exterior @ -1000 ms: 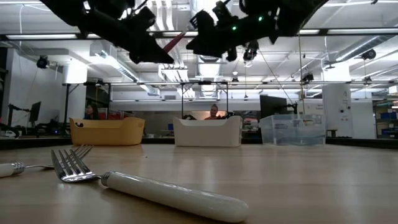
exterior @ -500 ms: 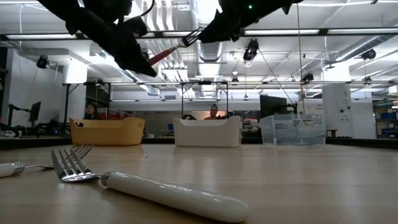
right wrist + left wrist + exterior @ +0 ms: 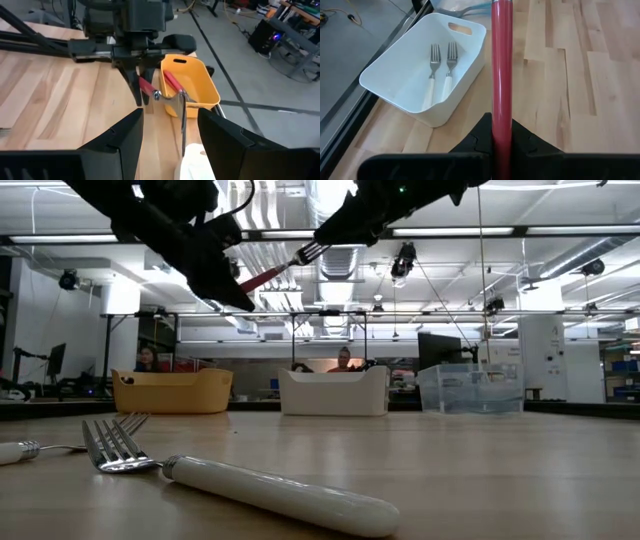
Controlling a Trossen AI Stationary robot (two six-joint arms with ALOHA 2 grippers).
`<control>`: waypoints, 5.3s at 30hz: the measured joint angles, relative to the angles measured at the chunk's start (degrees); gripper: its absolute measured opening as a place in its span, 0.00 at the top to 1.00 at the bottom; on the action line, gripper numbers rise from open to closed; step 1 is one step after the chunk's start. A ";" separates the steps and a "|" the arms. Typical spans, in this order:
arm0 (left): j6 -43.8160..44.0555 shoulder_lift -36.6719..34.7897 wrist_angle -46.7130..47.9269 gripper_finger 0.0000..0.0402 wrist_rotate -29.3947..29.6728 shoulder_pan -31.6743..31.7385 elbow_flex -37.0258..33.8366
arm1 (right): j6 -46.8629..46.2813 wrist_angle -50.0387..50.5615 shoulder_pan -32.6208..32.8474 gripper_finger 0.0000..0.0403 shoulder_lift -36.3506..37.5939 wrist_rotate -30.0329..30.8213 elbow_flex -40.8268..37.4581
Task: Sort silverware by color (type)
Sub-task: Put the pink fork into the yellow bin
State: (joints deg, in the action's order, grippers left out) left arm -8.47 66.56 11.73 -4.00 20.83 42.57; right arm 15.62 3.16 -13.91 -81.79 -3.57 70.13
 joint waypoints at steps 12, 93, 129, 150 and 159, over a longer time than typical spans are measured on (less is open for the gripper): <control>0.22 0.23 -0.11 0.99 -0.03 -0.10 -0.04 | 0.22 -3.49 -0.56 0.78 -3.39 0.15 -0.02; -4.09 -0.05 4.35 0.37 24.49 -0.08 0.90 | -26.67 0.37 -5.25 0.98 -14.32 3.45 -0.28; -16.66 17.15 -19.71 0.65 26.61 -3.45 0.88 | -41.93 -3.91 -5.35 0.98 -14.83 3.13 -0.26; -3.18 11.89 -5.82 0.94 23.14 -0.30 0.94 | -41.30 -5.13 -5.99 0.76 -13.86 3.58 -0.17; -5.59 5.13 6.24 0.94 21.01 9.90 0.96 | -38.14 0.56 -7.49 0.65 -10.31 3.61 -0.13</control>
State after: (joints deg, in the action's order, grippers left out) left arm -14.06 71.68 17.97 17.01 30.73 43.53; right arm -22.53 3.72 -21.40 -92.10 0.03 70.00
